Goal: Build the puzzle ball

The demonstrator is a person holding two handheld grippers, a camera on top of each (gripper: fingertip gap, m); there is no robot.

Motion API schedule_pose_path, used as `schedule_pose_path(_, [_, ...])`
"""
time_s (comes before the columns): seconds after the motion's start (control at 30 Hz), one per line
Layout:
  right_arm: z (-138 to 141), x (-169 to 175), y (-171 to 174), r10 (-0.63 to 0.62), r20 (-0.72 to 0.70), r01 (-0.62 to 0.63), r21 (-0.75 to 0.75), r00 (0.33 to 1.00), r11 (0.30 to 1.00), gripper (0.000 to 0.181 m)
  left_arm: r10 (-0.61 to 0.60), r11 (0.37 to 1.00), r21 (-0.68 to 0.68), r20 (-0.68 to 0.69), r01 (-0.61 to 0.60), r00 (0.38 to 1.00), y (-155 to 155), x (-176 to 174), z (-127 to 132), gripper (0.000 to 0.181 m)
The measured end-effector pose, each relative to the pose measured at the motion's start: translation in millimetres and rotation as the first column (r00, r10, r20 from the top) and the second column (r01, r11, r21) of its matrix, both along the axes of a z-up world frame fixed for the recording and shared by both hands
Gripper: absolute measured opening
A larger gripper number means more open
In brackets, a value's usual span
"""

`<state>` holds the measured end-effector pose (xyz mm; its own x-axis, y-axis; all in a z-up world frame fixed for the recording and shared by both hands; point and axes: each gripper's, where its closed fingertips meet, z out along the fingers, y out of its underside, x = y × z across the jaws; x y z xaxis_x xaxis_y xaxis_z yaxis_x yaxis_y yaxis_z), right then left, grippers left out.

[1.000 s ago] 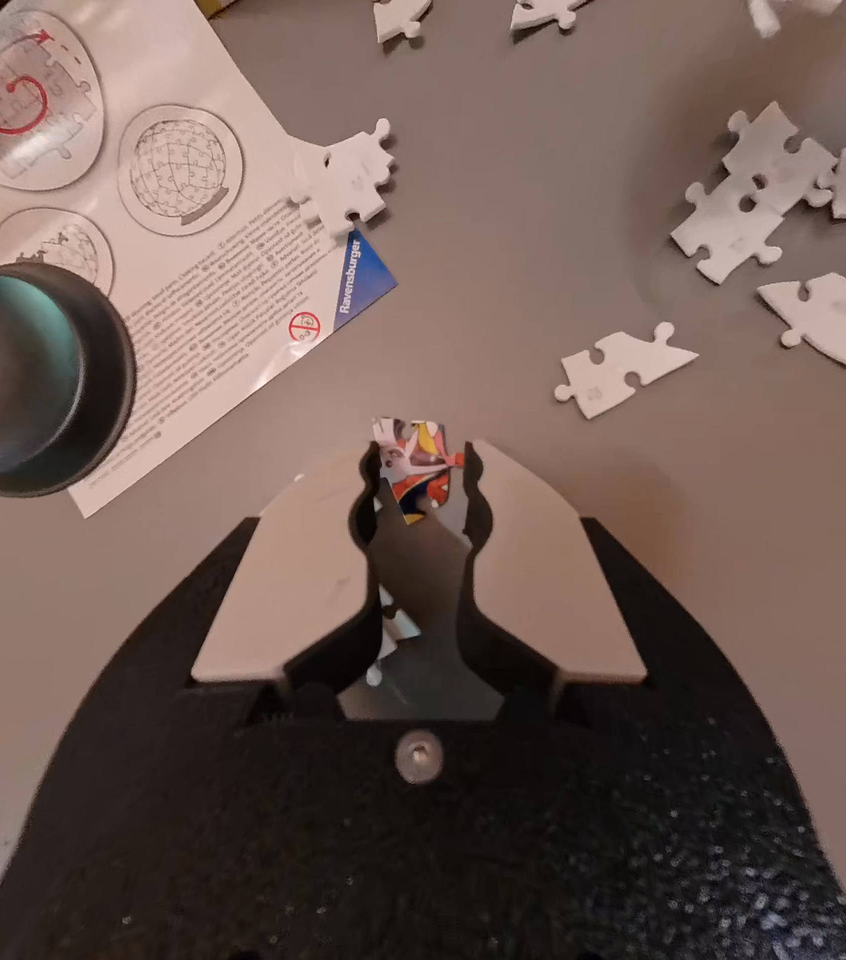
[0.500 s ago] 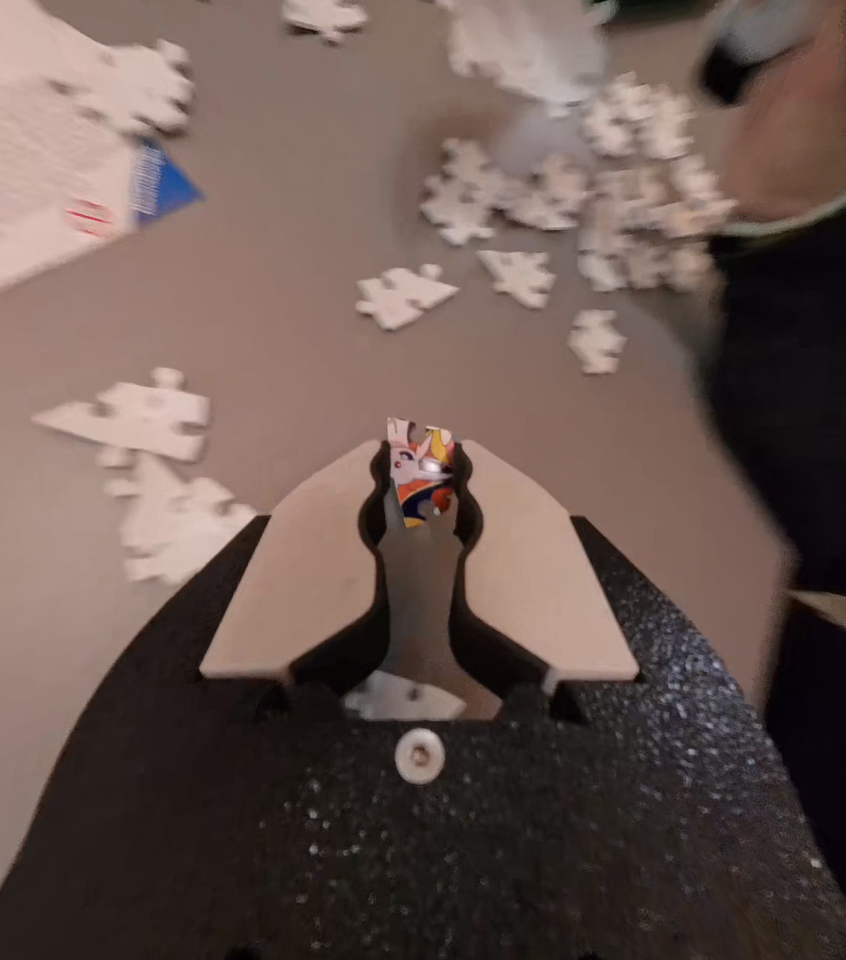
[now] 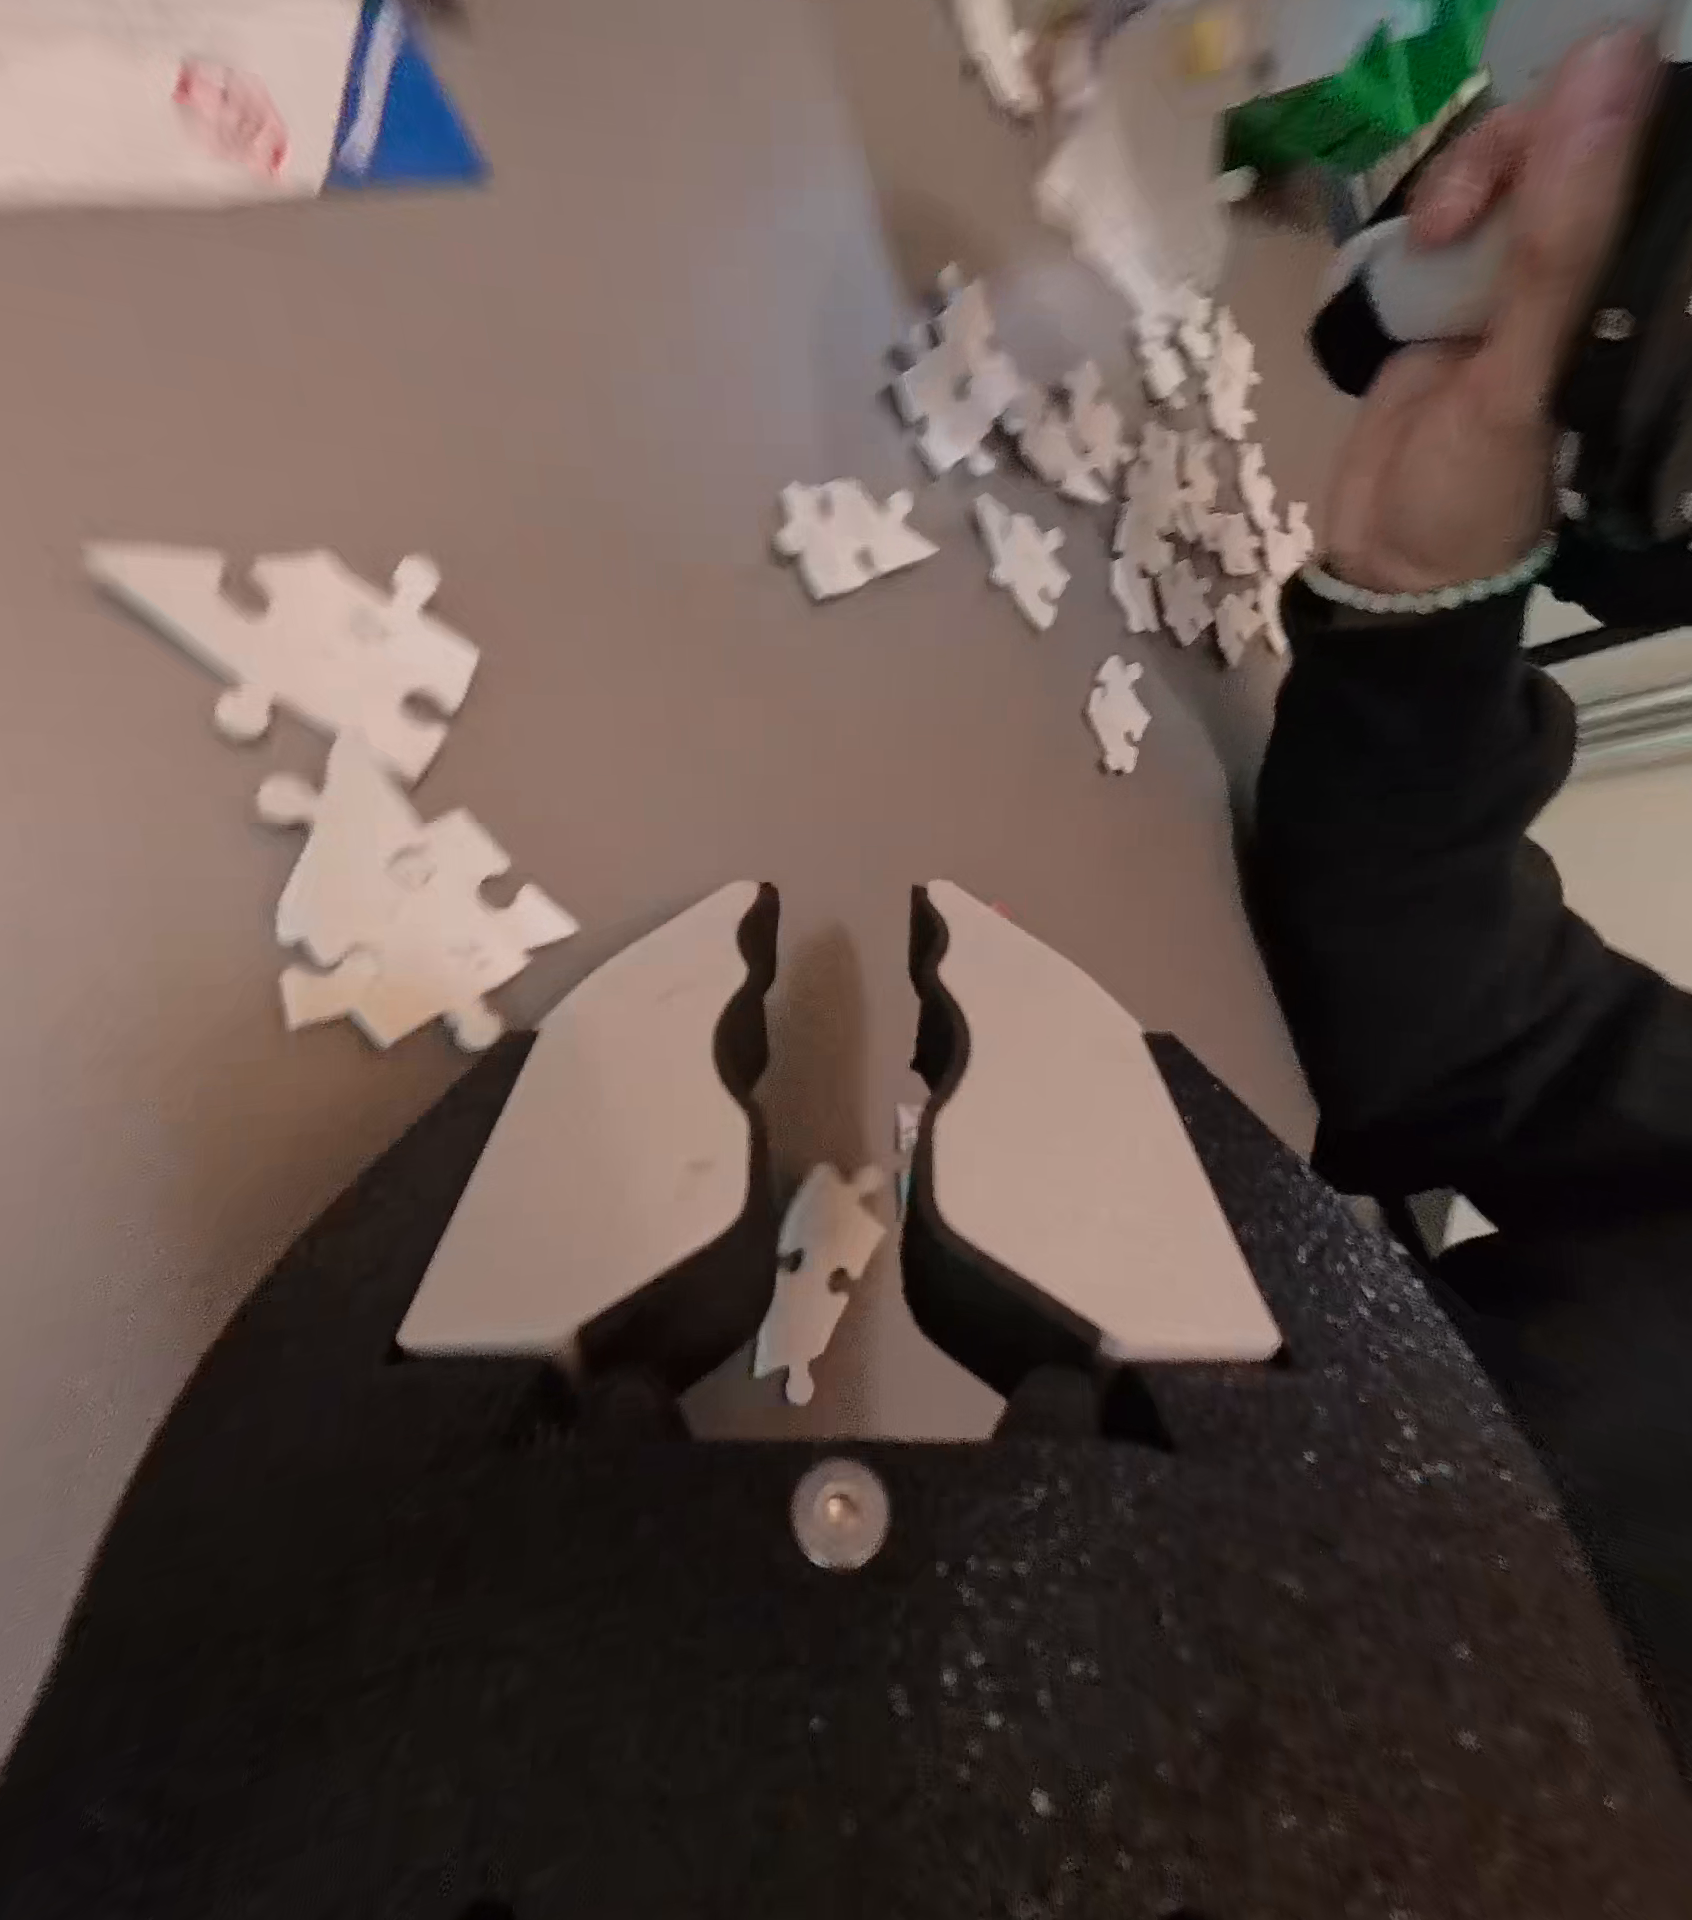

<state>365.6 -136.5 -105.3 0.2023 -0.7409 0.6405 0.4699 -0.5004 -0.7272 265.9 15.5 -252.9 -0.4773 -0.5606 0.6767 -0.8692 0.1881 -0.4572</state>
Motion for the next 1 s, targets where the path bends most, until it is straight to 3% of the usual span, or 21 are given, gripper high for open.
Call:
schedule_pose_path(0.1, [0,0,1,-0.001,0.001,0.001,-0.004,1.000,1.000,0.004,-0.132,0.991,0.027,0.224,0.129,0.966,-19,-12,24,0.029])
schedule_pose_path(0.17, [-1,0,1,0.002,-0.001,-0.002,-0.005,1.000,1.000,0.004,-0.283,0.955,0.180,0.332,0.234,0.900,-30,-30,20,0.040])
schedule_pose_path(0.33, [-2,0,2,0.003,-0.005,-0.003,-0.008,1.000,1.000,0.004,-0.637,0.746,0.563,0.448,0.355,0.628,-39,-56,-3,0.040])
schedule_pose_path(0.4, [-3,0,1,0.003,-0.008,-0.003,-0.007,1.000,1.000,0.004,-0.686,0.693,0.629,0.425,0.352,0.590,-36,-55,-11,0.041])
schedule_pose_path(0.47, [-3,0,1,0.004,-0.008,-0.004,-0.007,1.000,1.000,0.004,-0.695,0.668,0.651,0.374,0.360,0.614,-33,-53,-21,0.041])
schedule_pose_path(0.6, [-4,0,2,0.004,-0.009,-0.004,-0.013,1.000,1.000,0.004,-0.650,0.723,0.591,0.405,0.358,0.643,-42,-51,-23,0.022])
schedule_pose_path(0.73, [-3,1,1,0.002,-0.007,-0.002,-0.013,1.000,1.000,0.004,-0.591,0.774,0.544,0.435,0.325,0.679,-44,-51,-23,0.017])
schedule_pose_path(0.9, [-3,0,2,0.001,-0.002,-0.001,-0.018,1.000,1.000,0.004,-0.405,0.885,0.388,0.363,0.259,0.839,-39,-58,-13,0.017])
schedule_pose_path(1.0, [-4,-1,6,0.010,-0.001,-0.010,-0.029,1.000,1.000,0.004,-0.281,0.958,0.117,0.185,0.263,0.942,-39,-78,7,0.017])
